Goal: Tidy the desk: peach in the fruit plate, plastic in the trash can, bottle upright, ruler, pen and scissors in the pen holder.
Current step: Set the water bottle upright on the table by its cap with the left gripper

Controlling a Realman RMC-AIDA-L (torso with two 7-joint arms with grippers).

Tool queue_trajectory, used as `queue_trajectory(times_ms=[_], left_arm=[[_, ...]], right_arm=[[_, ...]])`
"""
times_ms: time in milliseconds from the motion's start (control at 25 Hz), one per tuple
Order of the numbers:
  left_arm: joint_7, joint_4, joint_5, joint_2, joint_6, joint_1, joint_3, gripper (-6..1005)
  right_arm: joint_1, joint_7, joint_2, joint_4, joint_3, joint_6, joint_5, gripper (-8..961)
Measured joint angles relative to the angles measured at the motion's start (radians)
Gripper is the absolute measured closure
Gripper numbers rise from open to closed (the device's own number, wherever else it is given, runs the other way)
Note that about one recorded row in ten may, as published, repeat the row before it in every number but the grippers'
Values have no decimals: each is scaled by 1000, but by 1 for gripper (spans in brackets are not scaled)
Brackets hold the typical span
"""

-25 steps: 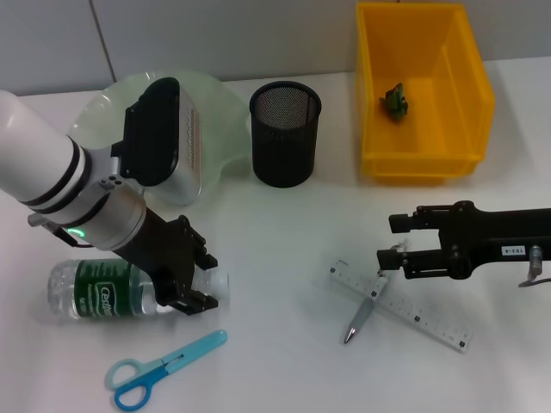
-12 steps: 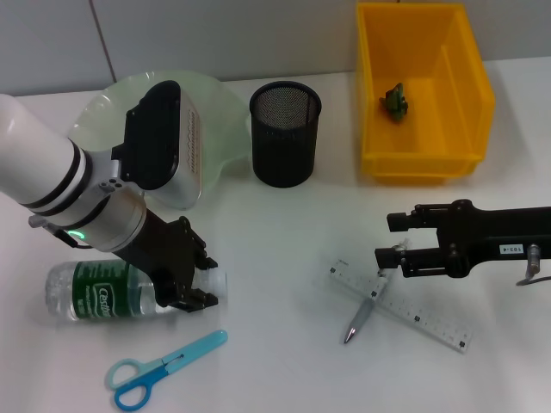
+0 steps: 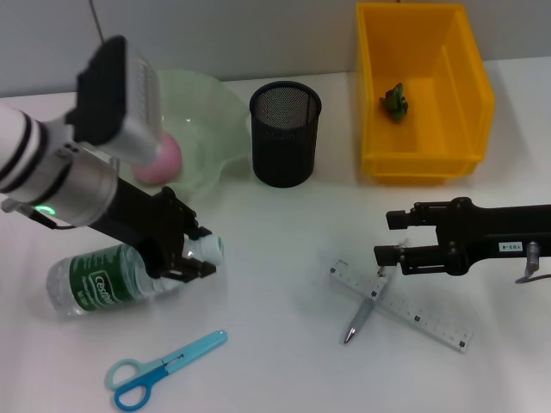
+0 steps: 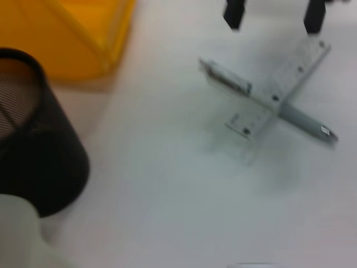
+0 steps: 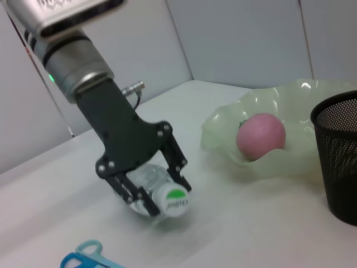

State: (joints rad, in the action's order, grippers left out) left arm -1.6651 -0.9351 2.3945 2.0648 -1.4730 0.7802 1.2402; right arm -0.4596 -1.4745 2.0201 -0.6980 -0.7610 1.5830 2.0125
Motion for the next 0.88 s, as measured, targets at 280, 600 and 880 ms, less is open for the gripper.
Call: queue_trajectory(times_ms=[280, 600, 880], left_arm=[[50, -2, -1, -2, -69, -1, -184, 549], [91, -2, -2, -4, -134, -6, -343, 552], [96, 0, -32, -18, -160, -24, -403, 555]], right_arm=[[-8, -2, 0, 0, 2, 0, 0, 231], [-15, -4, 0, 1, -1, -1, 0, 231], [-18, -5, 0, 2, -5, -2, 0, 231]])
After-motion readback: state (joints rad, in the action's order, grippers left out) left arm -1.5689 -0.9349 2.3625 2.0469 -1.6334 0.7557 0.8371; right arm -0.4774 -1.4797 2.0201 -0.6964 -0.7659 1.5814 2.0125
